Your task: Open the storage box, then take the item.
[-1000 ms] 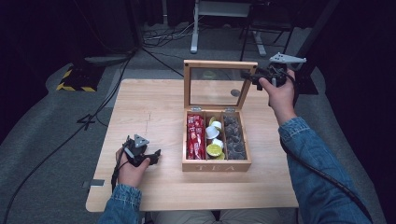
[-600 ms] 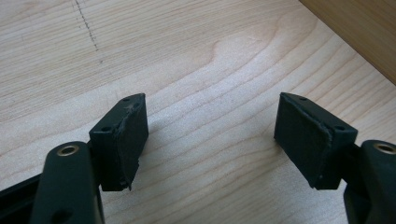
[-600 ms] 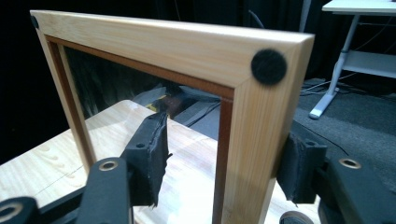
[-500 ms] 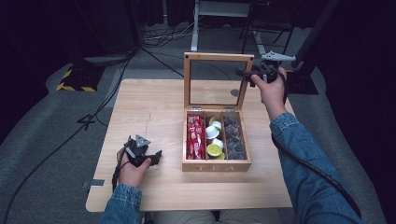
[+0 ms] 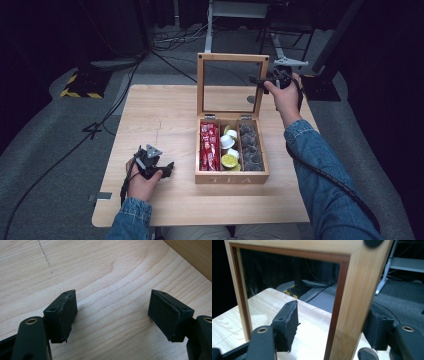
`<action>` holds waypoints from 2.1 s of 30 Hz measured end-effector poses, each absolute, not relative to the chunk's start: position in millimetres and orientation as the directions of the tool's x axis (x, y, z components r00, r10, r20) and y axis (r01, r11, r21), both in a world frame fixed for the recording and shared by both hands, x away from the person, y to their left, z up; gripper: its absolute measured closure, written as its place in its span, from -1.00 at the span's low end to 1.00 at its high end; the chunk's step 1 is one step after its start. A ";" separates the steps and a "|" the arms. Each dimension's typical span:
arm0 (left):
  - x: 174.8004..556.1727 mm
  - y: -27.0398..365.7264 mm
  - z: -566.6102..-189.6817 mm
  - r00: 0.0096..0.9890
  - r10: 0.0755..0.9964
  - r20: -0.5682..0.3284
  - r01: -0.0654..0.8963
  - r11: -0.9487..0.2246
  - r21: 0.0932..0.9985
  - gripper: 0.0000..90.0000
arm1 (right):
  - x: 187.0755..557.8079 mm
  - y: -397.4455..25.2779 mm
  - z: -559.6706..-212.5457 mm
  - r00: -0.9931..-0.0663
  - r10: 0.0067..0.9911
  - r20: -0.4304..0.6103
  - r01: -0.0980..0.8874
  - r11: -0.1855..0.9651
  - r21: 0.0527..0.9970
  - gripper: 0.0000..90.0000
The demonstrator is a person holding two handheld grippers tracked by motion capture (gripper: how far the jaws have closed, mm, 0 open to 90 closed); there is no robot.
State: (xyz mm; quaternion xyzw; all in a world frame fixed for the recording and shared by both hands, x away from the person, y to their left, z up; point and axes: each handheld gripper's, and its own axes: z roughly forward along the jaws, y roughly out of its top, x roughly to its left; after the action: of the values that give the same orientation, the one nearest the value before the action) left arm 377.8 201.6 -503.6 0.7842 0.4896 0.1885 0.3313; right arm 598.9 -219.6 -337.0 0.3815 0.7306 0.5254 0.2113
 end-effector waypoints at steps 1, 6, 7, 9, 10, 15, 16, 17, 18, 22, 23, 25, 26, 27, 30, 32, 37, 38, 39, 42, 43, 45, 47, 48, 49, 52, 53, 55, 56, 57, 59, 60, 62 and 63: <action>377.8 201.5 -503.7 0.449 0.893 -0.029 0.643 -0.300 0.705 -0.47 | 599.7 -218.8 -338.8 -0.616 0.782 0.094 0.340 0.156 0.928 -0.29; 378.0 201.6 -503.6 0.451 0.892 -0.030 0.643 -0.302 0.704 -0.49 | 603.8 -216.8 -346.5 -0.607 0.788 0.100 0.359 0.160 0.919 -0.34; 378.0 201.6 -503.6 0.452 0.891 -0.030 0.643 -0.303 0.703 -0.49 | 604.7 -216.9 -347.2 -0.611 0.785 0.105 0.364 0.160 0.918 -0.37; 378.1 201.8 -503.5 0.454 0.891 -0.028 0.643 -0.305 0.702 -0.49 | 606.6 -217.6 -348.6 -0.617 0.779 0.112 0.374 0.166 0.912 -0.37; 378.0 201.7 -503.5 0.453 0.891 -0.028 0.643 -0.305 0.703 -0.49 | 606.9 -217.5 -349.3 -0.617 0.779 0.113 0.376 0.166 0.912 -0.38; 378.0 201.6 -503.5 0.453 0.891 -0.028 0.643 -0.305 0.703 -0.49 | 607.1 -215.1 -352.2 -0.618 0.779 0.110 0.378 0.171 0.910 -0.44; 378.0 201.6 -503.5 0.453 0.891 -0.027 0.643 -0.306 0.703 -0.49 | 607.1 -214.9 -352.5 -0.616 0.780 0.108 0.380 0.174 0.909 -0.44; 378.0 201.7 -503.5 0.454 0.891 -0.027 0.643 -0.306 0.702 -0.49 | 607.5 -215.1 -353.1 -0.618 0.778 0.110 0.382 0.176 0.907 -0.44; 378.0 201.6 -503.5 0.454 0.891 -0.028 0.643 -0.305 0.702 -0.50 | 607.8 -215.4 -353.4 -0.618 0.777 0.114 0.386 0.174 0.906 -0.44; 378.4 201.7 -503.4 0.455 0.890 -0.028 0.644 -0.307 0.700 -0.50 | 607.6 -215.1 -353.8 -0.617 0.782 0.095 0.390 0.199 0.899 -0.43; 378.4 201.7 -503.5 0.455 0.890 -0.028 0.644 -0.307 0.701 -0.50 | 607.4 -215.5 -353.1 -0.615 0.785 0.072 0.389 0.223 0.894 -0.43; 378.4 201.7 -503.5 0.455 0.890 -0.028 0.644 -0.307 0.701 -0.50 | 607.3 -217.6 -351.7 -0.612 0.788 0.061 0.385 0.230 0.894 -0.42; 378.4 201.7 -503.5 0.455 0.890 -0.028 0.644 -0.307 0.700 -0.50 | 607.2 -219.2 -350.8 -0.609 0.790 0.063 0.388 0.228 0.893 -0.43; 378.4 201.7 -503.5 0.455 0.890 -0.028 0.644 -0.308 0.700 -0.50 | 607.2 -220.9 -350.0 -0.606 0.793 0.061 0.389 0.228 0.892 -0.43; 378.4 201.7 -503.5 0.455 0.890 -0.028 0.644 -0.307 0.701 -0.50 | 605.5 -226.1 -346.4 -0.596 0.800 0.059 0.389 0.223 0.894 -0.46; 378.6 201.6 -503.5 0.455 0.890 -0.028 0.644 -0.307 0.700 -0.51 | 601.9 -230.5 -343.1 -0.591 0.804 0.066 0.387 0.210 0.898 -0.48; 380.5 201.0 -503.6 0.458 0.889 -0.026 0.642 -0.310 0.702 -0.52 | 586.9 -237.5 -333.0 -0.598 0.798 0.075 0.381 0.200 0.903 -0.37; 380.8 200.7 -503.6 0.457 0.889 -0.027 0.642 -0.310 0.701 -0.53 | 579.6 -239.1 -328.3 -0.610 0.788 0.086 0.376 0.191 0.907 -0.30; 381.0 200.3 -503.6 0.456 0.890 -0.026 0.644 -0.310 0.700 -0.53 | 575.9 -239.7 -326.1 -0.617 0.782 0.092 0.373 0.187 0.909 -0.28; 381.3 199.9 -503.6 0.457 0.889 -0.026 0.644 -0.310 0.699 -0.53 | 562.3 -239.7 -319.1 -0.636 0.766 0.095 0.370 0.194 0.909 -0.25; 381.3 199.9 -503.6 0.456 0.889 -0.025 0.644 -0.310 0.699 -0.53 | 558.4 -238.9 -317.4 -0.645 0.758 0.097 0.369 0.198 0.908 -0.25; 381.3 199.9 -503.6 0.457 0.889 -0.025 0.644 -0.311 0.699 -0.53 | 550.7 -237.0 -314.3 -0.662 0.743 0.099 0.368 0.206 0.907 -0.26; 380.7 199.7 -503.6 0.455 0.890 -0.027 0.645 -0.309 0.699 -0.53 | 543.2 -235.2 -311.6 -0.676 0.729 0.101 0.365 0.212 0.907 -0.32; 380.3 199.9 -503.6 0.456 0.890 -0.026 0.644 -0.310 0.700 -0.53 | 539.8 -234.2 -310.8 -0.685 0.721 0.104 0.361 0.211 0.908 -0.36; 380.0 200.0 -503.6 0.457 0.889 -0.025 0.643 -0.311 0.700 -0.53 | 536.5 -232.9 -310.4 -0.690 0.715 0.111 0.362 0.209 0.908 -0.42; 378.6 200.0 -503.6 0.455 0.890 -0.025 0.644 -0.309 0.699 -0.53 | 527.1 -227.1 -311.5 -0.710 0.693 0.129 0.372 0.212 0.904 -0.51; 378.1 200.1 -503.6 0.455 0.890 -0.026 0.644 -0.309 0.700 -0.53 | 524.0 -224.8 -311.8 -0.715 0.687 0.130 0.371 0.216 0.903 -0.50; 377.2 200.6 -503.6 0.457 0.889 -0.024 0.643 -0.311 0.699 -0.53 | 517.5 -219.9 -312.0 -0.724 0.675 0.138 0.372 0.214 0.904 -0.48; 376.7 200.9 -503.7 0.458 0.889 -0.026 0.642 -0.311 0.701 -0.54 | 514.2 -217.7 -311.9 -0.732 0.666 0.140 0.371 0.218 0.903 -0.46; 376.2 201.2 -503.7 0.459 0.888 -0.027 0.642 -0.311 0.701 -0.54 | 510.9 -215.3 -311.9 -0.740 0.657 0.143 0.372 0.222 0.901 -0.40; 376.0 201.1 -503.9 0.463 0.886 -0.029 0.642 -0.313 0.700 -0.56 | 504.7 -210.8 -311.6 -0.761 0.632 0.151 0.372 0.234 0.898 -0.26; 375.6 200.5 -504.0 0.476 0.879 -0.028 0.642 -0.325 0.694 -0.60 | 502.3 -209.0 -311.3 -0.767 0.623 0.153 0.372 0.238 0.897 -0.24; 374.4 200.3 -503.9 0.478 0.878 -0.024 0.642 -0.331 0.691 -0.67 | 495.3 -203.7 -311.2 -0.783 0.605 0.143 0.359 0.251 0.899 -0.19; 373.9 200.2 -504.1 0.477 0.879 -0.026 0.643 -0.328 0.692 -0.67 | 493.8 -202.3 -311.6 -0.788 0.599 0.143 0.356 0.253 0.900 -0.17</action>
State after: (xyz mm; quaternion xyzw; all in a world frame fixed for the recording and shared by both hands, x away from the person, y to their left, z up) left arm 373.9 200.2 -504.1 0.7947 0.4785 0.1803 0.3270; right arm 493.8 -202.3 -311.6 0.3046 0.7832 0.5297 0.1148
